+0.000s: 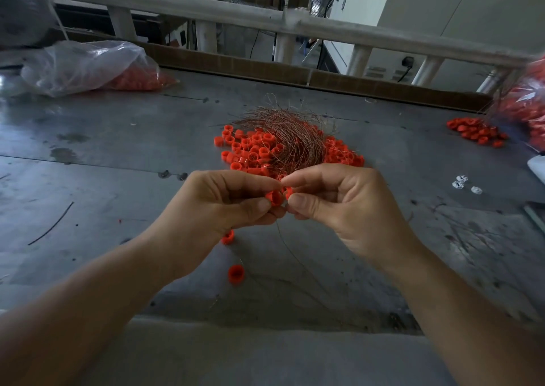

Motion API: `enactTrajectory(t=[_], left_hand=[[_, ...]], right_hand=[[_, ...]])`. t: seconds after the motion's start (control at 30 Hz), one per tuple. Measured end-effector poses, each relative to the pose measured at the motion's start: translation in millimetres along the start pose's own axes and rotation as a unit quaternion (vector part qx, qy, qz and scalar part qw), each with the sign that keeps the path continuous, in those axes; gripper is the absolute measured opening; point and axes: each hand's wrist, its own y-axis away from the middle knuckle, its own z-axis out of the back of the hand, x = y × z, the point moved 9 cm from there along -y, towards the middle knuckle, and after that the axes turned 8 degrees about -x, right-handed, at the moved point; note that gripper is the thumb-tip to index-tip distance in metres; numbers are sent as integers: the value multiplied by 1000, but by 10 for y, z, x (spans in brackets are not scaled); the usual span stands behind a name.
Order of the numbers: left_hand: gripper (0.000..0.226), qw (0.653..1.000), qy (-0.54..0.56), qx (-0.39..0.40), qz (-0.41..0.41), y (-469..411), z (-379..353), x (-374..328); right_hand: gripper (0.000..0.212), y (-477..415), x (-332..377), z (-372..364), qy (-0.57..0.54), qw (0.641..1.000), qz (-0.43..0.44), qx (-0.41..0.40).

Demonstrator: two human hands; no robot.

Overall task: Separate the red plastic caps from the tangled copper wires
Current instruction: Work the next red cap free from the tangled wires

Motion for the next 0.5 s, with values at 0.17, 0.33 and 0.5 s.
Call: enactTrajectory(t=[0.17,0.33,0.5], left_hand=[[21,1000,-22,0,-16,3,2,-7],[20,999,-33,-17,-15,-13,32,7],[23,999,-42,-27,-15,-18,41,16]], right_hand=[[29,44,103,-32,109,991,80,-28],[22,58,112,-32,141,983,104,-55],[22,54,115,-35,158,979,114,-64]])
